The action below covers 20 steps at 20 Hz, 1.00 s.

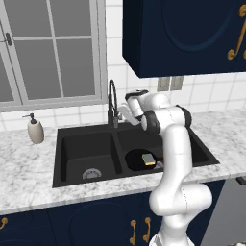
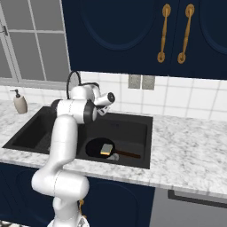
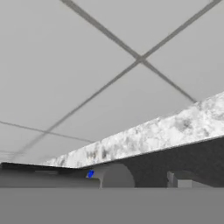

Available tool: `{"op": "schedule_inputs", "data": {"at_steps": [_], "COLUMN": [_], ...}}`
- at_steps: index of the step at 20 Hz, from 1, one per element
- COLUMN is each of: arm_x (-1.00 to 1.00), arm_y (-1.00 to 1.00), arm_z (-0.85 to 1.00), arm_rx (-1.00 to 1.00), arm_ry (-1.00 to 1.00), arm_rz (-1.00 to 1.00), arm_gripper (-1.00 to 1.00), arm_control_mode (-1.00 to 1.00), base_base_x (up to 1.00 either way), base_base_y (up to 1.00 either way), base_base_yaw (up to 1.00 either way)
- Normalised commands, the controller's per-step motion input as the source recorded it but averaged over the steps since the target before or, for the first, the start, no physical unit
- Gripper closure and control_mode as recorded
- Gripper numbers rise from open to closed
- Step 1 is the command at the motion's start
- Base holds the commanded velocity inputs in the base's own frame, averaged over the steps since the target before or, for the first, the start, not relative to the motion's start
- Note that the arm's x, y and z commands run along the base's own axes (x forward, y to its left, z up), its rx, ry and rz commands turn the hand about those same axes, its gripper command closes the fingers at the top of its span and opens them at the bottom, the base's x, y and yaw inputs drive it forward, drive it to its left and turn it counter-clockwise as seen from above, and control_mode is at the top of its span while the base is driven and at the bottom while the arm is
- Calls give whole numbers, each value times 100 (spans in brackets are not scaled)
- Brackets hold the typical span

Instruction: Pick the pan and sponge and place them into the sink. Then turn on the water.

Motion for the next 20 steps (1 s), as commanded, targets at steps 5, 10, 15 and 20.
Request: {"op": "schedule_inputs", "data": {"at_steps": [5, 10, 15, 20], "arm_x": [36, 11, 2, 0], "arm_y": [0, 0, 0, -12], "arm_z": [-19, -27, -23, -17], "arm_rx": [3, 1, 3, 20], "arm_ry": [0, 6, 11, 10], "arm_rz": [0, 0, -4, -3], "arm_gripper": [-100, 100, 100, 100], "arm_control_mode": [-100, -100, -100, -100], "base_base_x": [0, 0, 0, 0], "base_base_y": [0, 0, 0, 0], "base_base_yaw": [0, 0, 0, 0]}}
